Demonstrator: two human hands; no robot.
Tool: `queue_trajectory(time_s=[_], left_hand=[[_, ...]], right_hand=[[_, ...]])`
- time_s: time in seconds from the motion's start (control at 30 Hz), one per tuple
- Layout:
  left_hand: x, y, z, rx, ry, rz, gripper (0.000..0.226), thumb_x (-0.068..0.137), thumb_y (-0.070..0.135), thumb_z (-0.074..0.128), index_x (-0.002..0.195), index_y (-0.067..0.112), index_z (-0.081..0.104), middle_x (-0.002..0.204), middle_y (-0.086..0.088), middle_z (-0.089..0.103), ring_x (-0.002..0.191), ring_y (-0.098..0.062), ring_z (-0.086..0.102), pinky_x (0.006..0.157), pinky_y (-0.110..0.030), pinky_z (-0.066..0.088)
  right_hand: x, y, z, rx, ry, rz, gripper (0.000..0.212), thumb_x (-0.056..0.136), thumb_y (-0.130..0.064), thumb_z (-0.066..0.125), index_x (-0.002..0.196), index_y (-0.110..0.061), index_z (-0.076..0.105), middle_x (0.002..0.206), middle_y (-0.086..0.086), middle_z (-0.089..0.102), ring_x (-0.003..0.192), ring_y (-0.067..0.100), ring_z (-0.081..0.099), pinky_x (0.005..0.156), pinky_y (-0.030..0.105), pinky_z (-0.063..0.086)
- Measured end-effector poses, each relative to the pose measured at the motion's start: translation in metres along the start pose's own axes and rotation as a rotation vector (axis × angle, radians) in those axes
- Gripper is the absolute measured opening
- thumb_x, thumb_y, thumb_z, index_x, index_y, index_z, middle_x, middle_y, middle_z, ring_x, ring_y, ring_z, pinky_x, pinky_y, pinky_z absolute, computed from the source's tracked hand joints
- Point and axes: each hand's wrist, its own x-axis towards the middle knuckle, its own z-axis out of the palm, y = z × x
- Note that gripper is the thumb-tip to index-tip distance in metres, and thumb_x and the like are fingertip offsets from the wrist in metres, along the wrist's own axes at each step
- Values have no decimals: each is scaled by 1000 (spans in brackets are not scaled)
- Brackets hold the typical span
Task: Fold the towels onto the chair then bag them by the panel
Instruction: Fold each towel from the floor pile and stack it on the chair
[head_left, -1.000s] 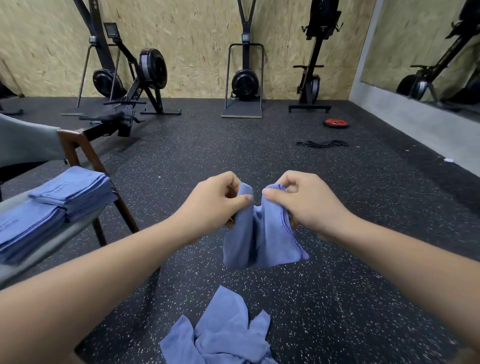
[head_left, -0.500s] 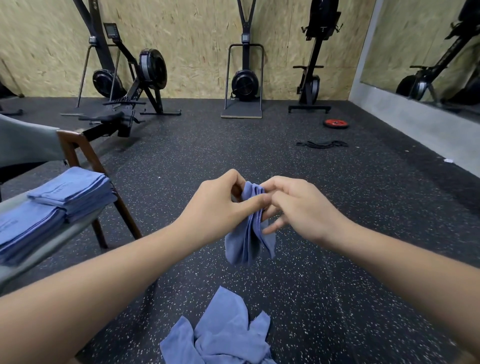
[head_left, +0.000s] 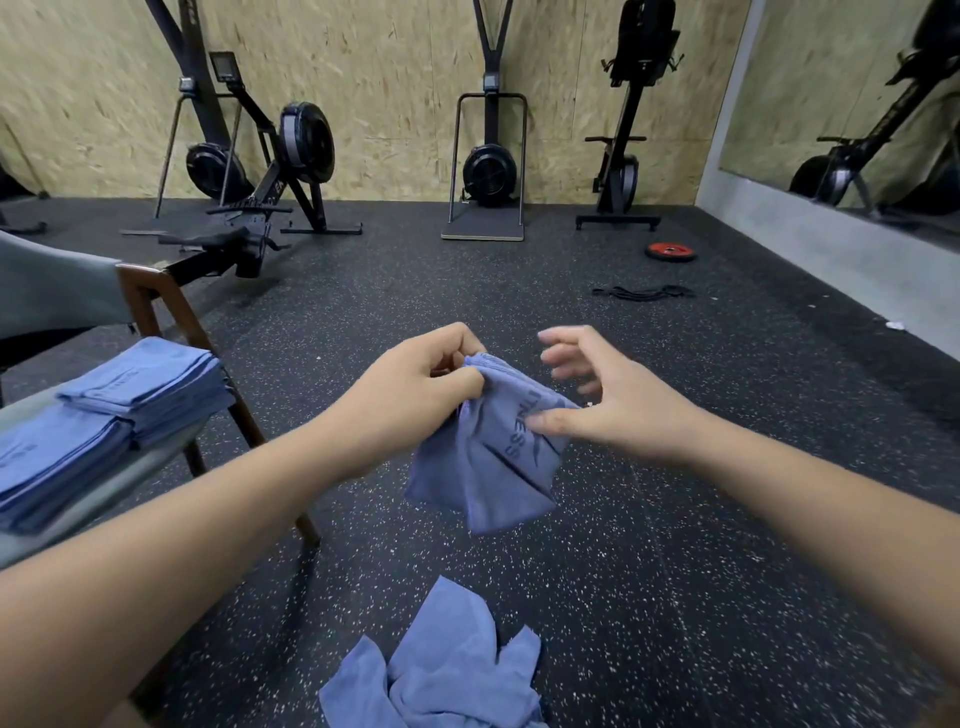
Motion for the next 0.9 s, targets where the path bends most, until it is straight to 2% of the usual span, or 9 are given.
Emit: queue_trajectory(time_s=[0.1,0.17,0.23,0.33,0.43,0.57,0.73,0.83,0.9], left_hand=[[-1,0,-3,-69,-10,-24,9,93,12,58,93,17,65,85,1,64,77,-14,52,76,-37,37],[0,-2,-5,-84,-9,-43,7,92,15,58,93,17,64,86,1,65,78,-14,52,77,-38,37],[2,-5,-7,-79,17,-68,10,84,20,58,92,16,63,84,3,64,78,-14,51,78,-39,38],[4,-13,-11,-57,45,-101,18,77,21,59,93,16,64,85,2,67,78,-14,55,80,-41,43],[3,-16,-13,68,-59,-104,22,83,24,67,105,30,67,97,5,75,84,-10,64,85,-39,51],[-2,-6,1,364,-150,68,45,81,43,88,121,40,66,110,20,70,102,3,65,86,-21,52],[1,-3,9,506,-97,208,28,79,39,90,99,32,71,76,15,67,72,1,58,64,-15,40],[2,3,1,484,-100,208,14,84,32,84,95,34,76,79,18,72,75,1,63,67,-14,42],[2,6,-4,448,-90,188,10,87,28,80,95,34,78,82,18,74,76,1,65,70,-15,46]], right_hand=[[0,9,-3,163,-191,60,44,88,-26,89,127,-21,68,118,-4,79,111,14,75,99,38,57],[0,12,-2,213,-173,36,19,93,-16,83,109,-10,74,108,6,82,98,17,75,96,40,55],[0,12,-3,245,-100,20,12,93,-14,83,101,-9,75,102,8,82,90,15,72,90,38,53],[0,5,-8,239,22,8,13,89,-14,86,97,-17,77,96,4,81,85,12,69,84,36,53],[-1,-3,-7,108,64,-33,17,85,-17,86,97,-24,75,91,-2,80,79,13,68,80,42,57],[-8,-16,5,22,0,-118,25,82,-16,81,101,-28,71,95,-6,80,91,23,76,84,50,60],[-11,-22,15,5,-7,-157,31,82,-12,81,103,-27,65,90,-3,78,84,26,71,79,51,57],[-9,-16,13,71,17,-117,36,83,-22,88,107,-30,62,91,0,78,86,27,73,85,53,59],[-10,-11,14,121,-18,-82,39,84,-23,91,110,-27,63,89,-1,78,83,17,71,86,48,59]])
